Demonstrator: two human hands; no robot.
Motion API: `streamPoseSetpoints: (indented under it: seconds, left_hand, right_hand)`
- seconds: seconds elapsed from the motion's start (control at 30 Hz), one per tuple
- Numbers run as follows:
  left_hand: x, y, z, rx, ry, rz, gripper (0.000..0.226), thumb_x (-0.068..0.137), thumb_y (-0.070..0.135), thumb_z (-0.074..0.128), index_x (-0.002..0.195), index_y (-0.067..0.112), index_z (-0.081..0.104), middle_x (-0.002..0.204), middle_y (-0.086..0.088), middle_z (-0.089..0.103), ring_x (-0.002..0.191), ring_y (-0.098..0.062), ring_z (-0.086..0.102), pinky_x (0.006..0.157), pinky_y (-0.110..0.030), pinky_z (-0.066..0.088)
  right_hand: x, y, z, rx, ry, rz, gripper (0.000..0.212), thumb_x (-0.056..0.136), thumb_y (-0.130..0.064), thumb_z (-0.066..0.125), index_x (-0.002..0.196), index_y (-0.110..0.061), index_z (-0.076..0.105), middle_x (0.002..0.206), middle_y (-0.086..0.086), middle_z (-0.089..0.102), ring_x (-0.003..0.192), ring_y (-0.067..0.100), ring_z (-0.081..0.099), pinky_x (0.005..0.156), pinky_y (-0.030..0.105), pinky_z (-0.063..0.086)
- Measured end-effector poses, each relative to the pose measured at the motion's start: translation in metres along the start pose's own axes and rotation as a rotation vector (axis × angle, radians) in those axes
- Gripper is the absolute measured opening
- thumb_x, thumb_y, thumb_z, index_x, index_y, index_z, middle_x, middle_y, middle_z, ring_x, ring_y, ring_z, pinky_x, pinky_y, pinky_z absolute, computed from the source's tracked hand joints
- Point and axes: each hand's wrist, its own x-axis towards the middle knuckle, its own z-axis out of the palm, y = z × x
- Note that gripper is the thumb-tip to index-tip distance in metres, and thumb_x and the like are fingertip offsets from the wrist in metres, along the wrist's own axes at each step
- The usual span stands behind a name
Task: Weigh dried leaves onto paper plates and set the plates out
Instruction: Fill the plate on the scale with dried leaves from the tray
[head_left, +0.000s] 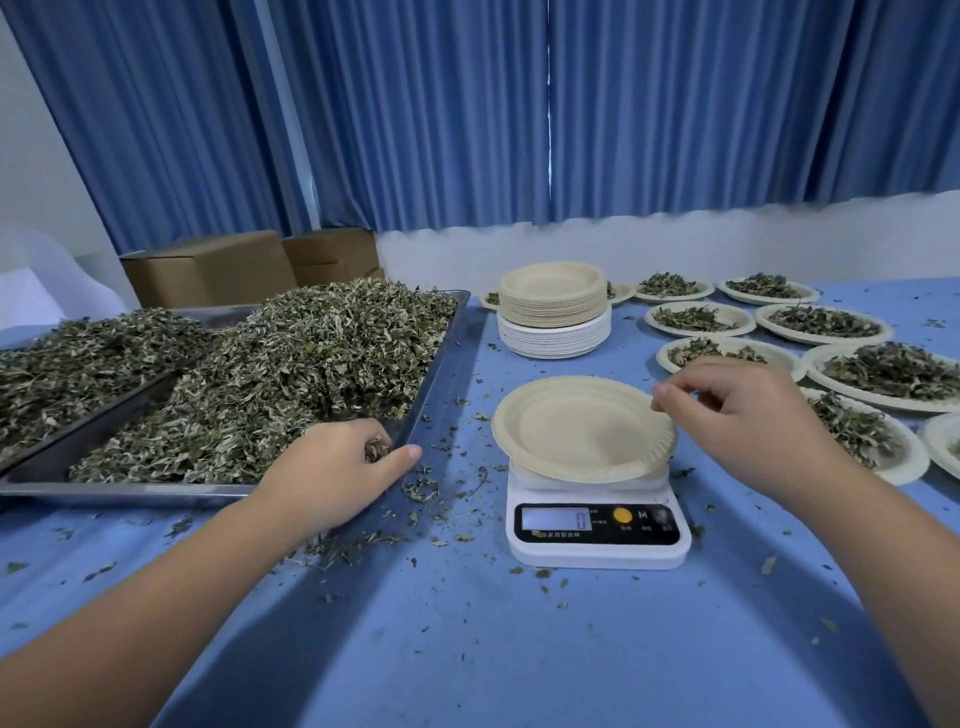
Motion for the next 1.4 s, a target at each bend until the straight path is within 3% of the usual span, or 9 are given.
streamPoseSetpoints:
  seconds: [0.17,0.33,0.53,0.7,0.9,1.0,1.07,1.2,1.4]
  left_hand:
    - [0.008,-0.003,0.0,-0.175,0.038,-0.023,0.029,0.089,0.053,0.057,0.08,0.026,0.061,0.036,0.003,0.048,0.027,-0.008,0.03,0.031,-0.015,0.019]
    - [0.02,0.0,-0.002,-0.156,0.029,-0.042,0.028,0.09,0.045,0.061,0.074,0.022,0.061,0.035,0.007,0.049,0.026,-0.004,0.036,0.03,-0.014,0.023]
    - [0.035,0.002,-0.019,0.001,0.048,-0.01,0.027,0.094,0.043,0.057,0.083,0.018,0.061,0.054,0.0,0.059,0.033,-0.007,0.044,0.032,-0.018,0.03]
    - [0.05,0.032,-0.041,-0.103,0.194,0.063,0.023,0.094,0.041,0.056,0.079,0.023,0.058,0.054,0.003,0.06,0.029,-0.001,0.046,0.029,-0.013,0.03]
    - [0.057,0.107,-0.041,-0.294,0.354,0.26,0.024,0.092,0.041,0.06,0.075,0.024,0.057,0.059,0.01,0.059,0.047,0.011,0.053,0.04,-0.009,0.037]
    - [0.06,0.143,-0.021,-0.288,0.284,0.324,0.023,0.093,0.039,0.058,0.085,0.018,0.062,0.071,0.004,0.066,0.065,-0.009,0.063,0.061,-0.029,0.054]
    - [0.063,0.162,-0.002,-0.273,0.225,0.321,0.025,0.094,0.04,0.057,0.089,0.016,0.062,0.077,0.002,0.065,0.078,-0.02,0.063,0.07,-0.034,0.052]
    - [0.065,0.181,0.029,-0.206,0.076,0.349,0.028,0.093,0.051,0.053,0.089,0.023,0.053,0.09,0.005,0.055,0.09,-0.02,0.056,0.07,-0.034,0.042]
    - [0.061,0.172,0.035,-0.265,-0.096,0.434,0.05,0.094,0.062,0.037,0.124,0.025,0.053,0.123,0.001,0.054,0.113,-0.019,0.051,0.098,-0.044,0.041]
  right_hand:
    - [0.001,0.003,0.001,-0.017,-0.005,0.002,0.021,0.089,-0.018,0.061,0.071,-0.02,0.071,0.066,-0.027,0.057,0.06,-0.001,0.051,0.054,0.011,0.03]
    - [0.002,0.007,0.004,-0.005,0.004,0.01,0.023,0.09,-0.017,0.061,0.069,-0.022,0.071,0.065,-0.028,0.058,0.057,-0.001,0.05,0.052,0.01,0.031]
    - [0.001,0.009,0.006,0.024,0.018,0.024,0.028,0.09,-0.018,0.061,0.065,-0.029,0.067,0.061,-0.029,0.057,0.055,0.0,0.049,0.052,0.011,0.033]
    - [0.002,0.01,0.007,0.038,0.026,0.025,0.028,0.089,-0.017,0.061,0.064,-0.031,0.066,0.065,-0.028,0.058,0.056,0.001,0.049,0.052,0.009,0.033]
    - [0.003,0.014,0.007,0.099,0.044,0.051,0.026,0.09,-0.017,0.06,0.066,-0.024,0.069,0.056,-0.025,0.057,0.047,0.002,0.047,0.048,0.007,0.034]
    - [0.003,0.016,0.006,0.098,0.048,0.069,0.026,0.09,-0.018,0.06,0.066,-0.023,0.069,0.054,-0.025,0.056,0.049,0.002,0.048,0.048,0.007,0.033]
    - [0.002,0.018,0.005,0.082,0.064,0.067,0.026,0.089,-0.018,0.06,0.066,-0.023,0.069,0.057,-0.025,0.057,0.051,0.001,0.048,0.049,0.007,0.033]
    - [0.003,0.021,0.005,0.087,0.068,0.068,0.024,0.088,-0.018,0.061,0.065,-0.019,0.069,0.062,-0.014,0.058,0.052,0.005,0.047,0.049,0.009,0.032]
    - [0.004,0.019,0.006,0.087,0.051,0.06,0.023,0.088,-0.018,0.063,0.067,-0.016,0.07,0.06,-0.005,0.058,0.053,0.006,0.046,0.049,0.01,0.03]
